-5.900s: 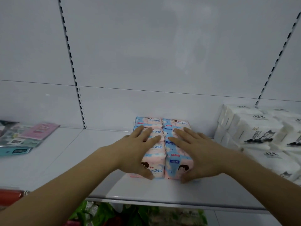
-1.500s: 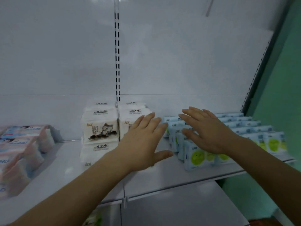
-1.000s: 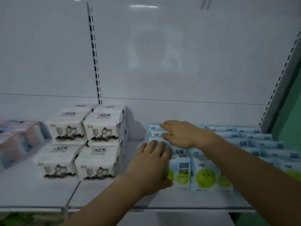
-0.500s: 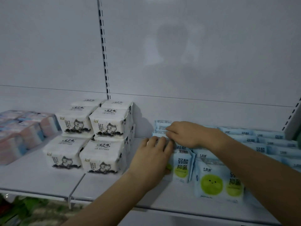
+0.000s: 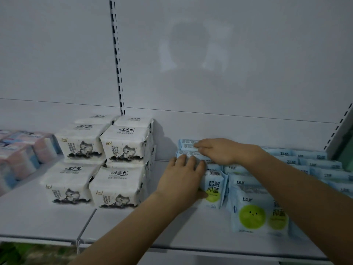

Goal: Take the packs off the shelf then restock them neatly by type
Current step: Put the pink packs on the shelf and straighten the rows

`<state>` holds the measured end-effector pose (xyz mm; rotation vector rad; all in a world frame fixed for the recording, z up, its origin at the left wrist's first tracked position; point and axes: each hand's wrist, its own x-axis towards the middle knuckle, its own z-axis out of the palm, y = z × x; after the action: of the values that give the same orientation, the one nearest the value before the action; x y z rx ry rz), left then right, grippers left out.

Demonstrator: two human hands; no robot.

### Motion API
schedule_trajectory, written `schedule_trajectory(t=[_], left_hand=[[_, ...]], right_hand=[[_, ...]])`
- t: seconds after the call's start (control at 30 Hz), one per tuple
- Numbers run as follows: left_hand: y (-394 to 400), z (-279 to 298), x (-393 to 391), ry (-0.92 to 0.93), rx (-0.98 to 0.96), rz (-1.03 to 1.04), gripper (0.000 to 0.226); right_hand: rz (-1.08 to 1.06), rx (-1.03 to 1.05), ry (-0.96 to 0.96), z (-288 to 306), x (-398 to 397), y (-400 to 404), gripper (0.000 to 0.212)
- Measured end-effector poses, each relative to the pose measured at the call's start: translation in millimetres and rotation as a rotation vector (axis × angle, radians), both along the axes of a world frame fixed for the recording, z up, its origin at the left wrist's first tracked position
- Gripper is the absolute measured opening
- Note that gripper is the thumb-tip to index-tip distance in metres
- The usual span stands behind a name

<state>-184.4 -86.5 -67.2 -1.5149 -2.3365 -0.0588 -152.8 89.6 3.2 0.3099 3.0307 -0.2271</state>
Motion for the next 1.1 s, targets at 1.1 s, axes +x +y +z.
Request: schedule_trajectory(t=[1.1], left_hand=[[80, -5, 100, 0.127, 0.018, 0.042, 0.093]], right_hand=[[0.152, -0.036, 0.007, 1, 117, 74, 0.049]])
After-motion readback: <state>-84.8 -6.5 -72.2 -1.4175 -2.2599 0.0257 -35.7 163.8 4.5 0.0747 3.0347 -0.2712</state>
